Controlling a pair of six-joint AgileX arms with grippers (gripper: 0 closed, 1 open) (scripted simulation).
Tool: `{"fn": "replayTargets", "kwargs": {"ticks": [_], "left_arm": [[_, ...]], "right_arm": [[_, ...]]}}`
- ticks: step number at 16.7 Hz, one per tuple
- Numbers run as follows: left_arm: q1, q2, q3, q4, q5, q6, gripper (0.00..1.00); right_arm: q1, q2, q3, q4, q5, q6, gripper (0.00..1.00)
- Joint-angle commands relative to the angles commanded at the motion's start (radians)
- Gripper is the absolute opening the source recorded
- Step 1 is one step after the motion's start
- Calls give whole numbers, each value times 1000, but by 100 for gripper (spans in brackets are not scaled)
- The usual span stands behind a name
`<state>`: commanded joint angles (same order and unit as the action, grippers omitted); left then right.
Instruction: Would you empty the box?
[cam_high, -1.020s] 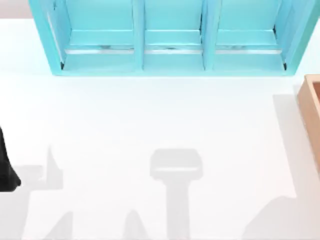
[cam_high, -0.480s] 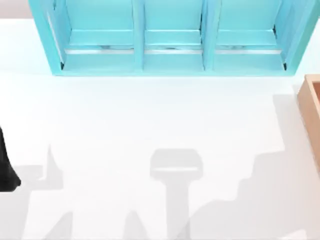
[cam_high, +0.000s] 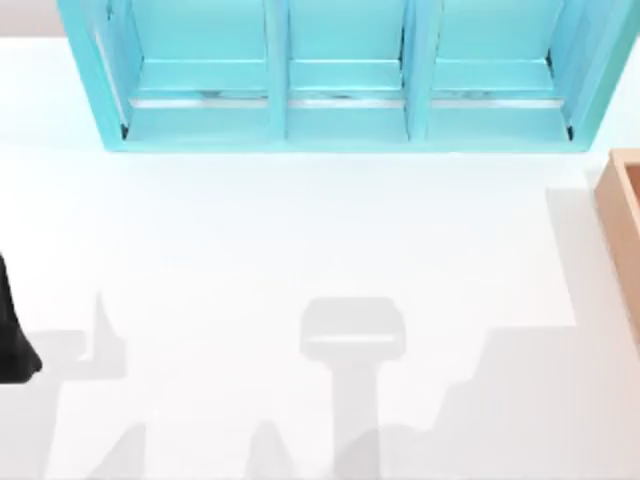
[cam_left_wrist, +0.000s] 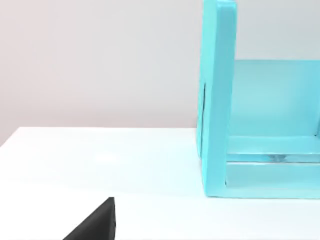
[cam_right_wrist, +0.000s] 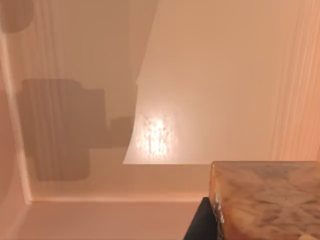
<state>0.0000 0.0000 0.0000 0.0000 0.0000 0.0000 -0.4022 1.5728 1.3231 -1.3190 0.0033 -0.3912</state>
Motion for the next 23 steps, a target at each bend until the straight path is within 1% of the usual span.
{"fn": "replayTargets", "kwargs": {"ticks": [4, 7, 12, 19, 21, 23], "left_arm": [[0, 0, 0, 0, 0, 0, 100], [0, 0, 0, 0, 0, 0, 100], [0, 0, 0, 0, 0, 0, 100], [0, 0, 0, 0, 0, 0, 100], [0, 0, 0, 0, 0, 0, 100], [0, 0, 0, 0, 0, 0, 100]], "right_arm": [[7, 3, 0, 2, -1, 2, 0], [71, 63, 61, -1, -1, 65, 0], [270, 302, 290, -6, 1, 269, 0], [631, 666, 678, 9, -1, 627, 0], [704, 753, 744, 19, -1, 705, 0], [747, 805, 783, 24, 1, 753, 0]]}}
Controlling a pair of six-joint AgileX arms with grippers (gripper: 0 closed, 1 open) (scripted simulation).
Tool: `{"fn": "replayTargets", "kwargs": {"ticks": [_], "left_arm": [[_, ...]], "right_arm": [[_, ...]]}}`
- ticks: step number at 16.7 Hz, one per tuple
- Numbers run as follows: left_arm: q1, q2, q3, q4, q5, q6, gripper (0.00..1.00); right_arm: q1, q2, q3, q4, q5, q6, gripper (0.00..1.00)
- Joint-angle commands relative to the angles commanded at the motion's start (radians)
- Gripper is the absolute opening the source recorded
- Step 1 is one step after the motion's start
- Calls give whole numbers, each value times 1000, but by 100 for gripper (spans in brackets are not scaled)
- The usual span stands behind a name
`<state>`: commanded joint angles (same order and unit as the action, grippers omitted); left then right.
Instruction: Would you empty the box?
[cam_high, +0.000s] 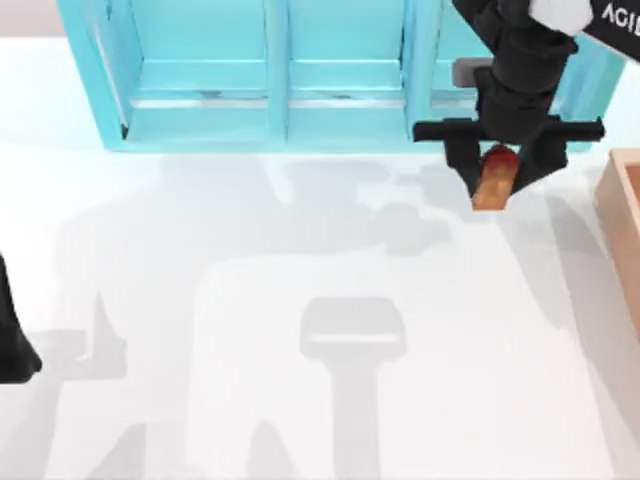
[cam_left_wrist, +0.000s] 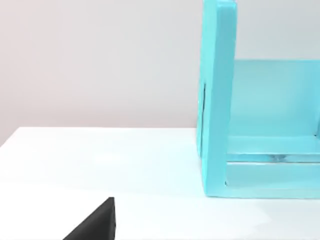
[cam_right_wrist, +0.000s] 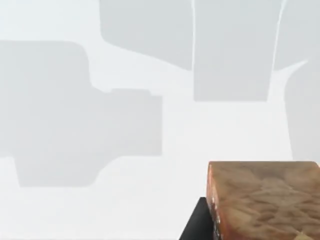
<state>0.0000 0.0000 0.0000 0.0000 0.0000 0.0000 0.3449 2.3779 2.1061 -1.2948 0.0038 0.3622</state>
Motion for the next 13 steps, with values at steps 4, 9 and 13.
{"fn": "replayTargets", "kwargs": {"ticks": [4, 9, 13], "left_arm": [[0, 0, 0, 0, 0, 0, 100], [0, 0, 0, 0, 0, 0, 100], [0, 0, 0, 0, 0, 0, 100]], "right_arm": [[10, 12, 9, 0, 1, 11, 0], [9, 20, -42, 57, 0, 13, 0], [11, 36, -115, 149, 1, 13, 0]]}}
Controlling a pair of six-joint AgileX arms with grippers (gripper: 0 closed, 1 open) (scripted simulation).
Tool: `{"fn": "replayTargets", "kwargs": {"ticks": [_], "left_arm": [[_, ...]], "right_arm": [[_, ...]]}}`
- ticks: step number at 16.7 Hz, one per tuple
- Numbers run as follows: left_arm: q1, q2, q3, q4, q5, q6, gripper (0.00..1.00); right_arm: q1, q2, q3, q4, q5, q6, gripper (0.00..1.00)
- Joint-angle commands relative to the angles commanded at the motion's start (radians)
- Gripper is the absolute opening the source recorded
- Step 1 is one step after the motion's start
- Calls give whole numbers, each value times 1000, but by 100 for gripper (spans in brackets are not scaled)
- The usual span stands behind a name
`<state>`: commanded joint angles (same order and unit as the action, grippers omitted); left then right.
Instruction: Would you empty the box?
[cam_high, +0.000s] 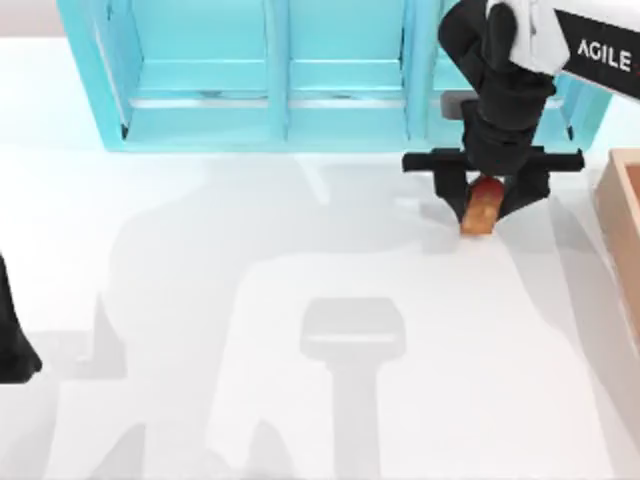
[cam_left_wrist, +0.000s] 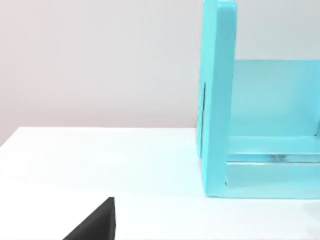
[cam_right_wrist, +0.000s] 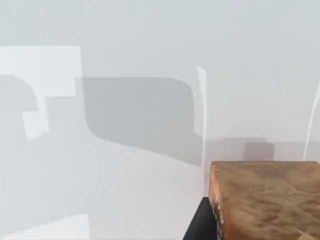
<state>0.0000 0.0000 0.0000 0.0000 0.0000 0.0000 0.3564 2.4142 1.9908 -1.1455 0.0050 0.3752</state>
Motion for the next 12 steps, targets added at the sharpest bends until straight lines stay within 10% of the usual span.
{"fn": "replayTargets", "kwargs": {"ticks": [4, 12], "left_arm": [[0, 0, 0, 0, 0, 0, 100], [0, 0, 0, 0, 0, 0, 100]], "right_arm": [[0, 2, -8, 10, 0, 0, 0], [0, 2, -8, 10, 0, 0, 60]]}}
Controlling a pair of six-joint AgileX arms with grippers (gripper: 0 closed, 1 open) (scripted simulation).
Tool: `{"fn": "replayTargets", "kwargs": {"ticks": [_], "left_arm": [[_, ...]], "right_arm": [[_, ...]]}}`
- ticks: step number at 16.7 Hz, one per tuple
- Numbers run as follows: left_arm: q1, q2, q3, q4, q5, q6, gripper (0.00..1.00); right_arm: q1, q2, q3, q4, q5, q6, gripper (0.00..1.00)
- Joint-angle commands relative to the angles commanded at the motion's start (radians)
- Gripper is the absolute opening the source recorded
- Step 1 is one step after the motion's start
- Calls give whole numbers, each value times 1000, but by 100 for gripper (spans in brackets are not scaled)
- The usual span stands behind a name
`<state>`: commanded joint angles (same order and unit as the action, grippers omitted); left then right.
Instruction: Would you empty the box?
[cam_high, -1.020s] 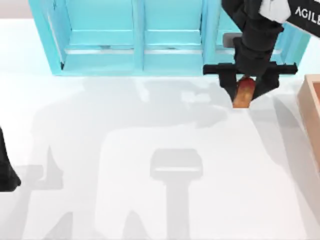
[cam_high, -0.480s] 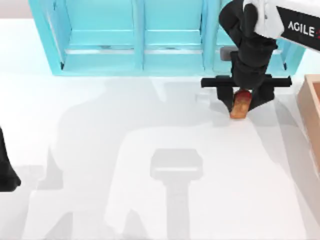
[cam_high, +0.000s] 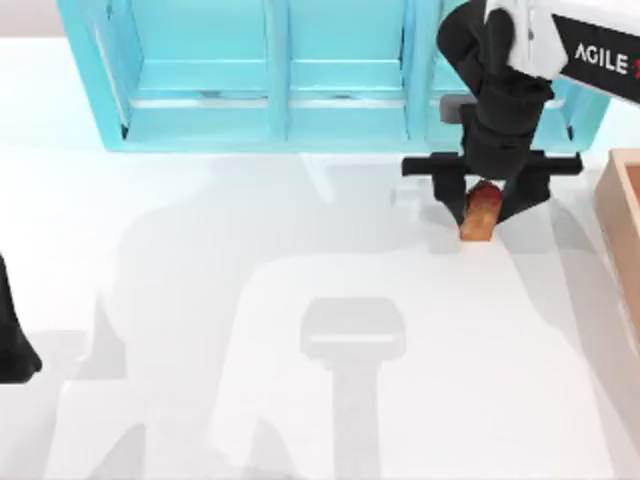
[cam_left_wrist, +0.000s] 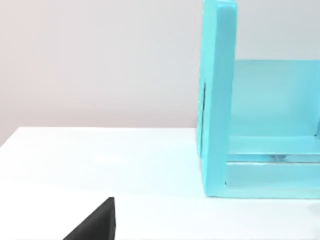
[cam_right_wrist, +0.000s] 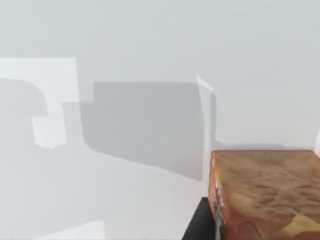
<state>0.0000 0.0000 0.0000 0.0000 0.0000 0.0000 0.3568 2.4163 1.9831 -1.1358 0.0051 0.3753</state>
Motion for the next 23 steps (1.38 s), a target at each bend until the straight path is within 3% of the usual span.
{"fn": "replayTargets", "kwargs": {"ticks": [5, 6, 15, 23], "left_arm": [[0, 0, 0, 0, 0, 0, 100], [0, 0, 0, 0, 0, 0, 100], [0, 0, 0, 0, 0, 0, 100], [0, 0, 0, 0, 0, 0, 100]], "right_arm": [[0, 0, 0, 0, 0, 0, 98], [0, 0, 0, 0, 0, 0, 100], [-2, 0, 3, -3, 0, 0, 100], [-2, -4, 195, -210, 0, 0, 100]]}}
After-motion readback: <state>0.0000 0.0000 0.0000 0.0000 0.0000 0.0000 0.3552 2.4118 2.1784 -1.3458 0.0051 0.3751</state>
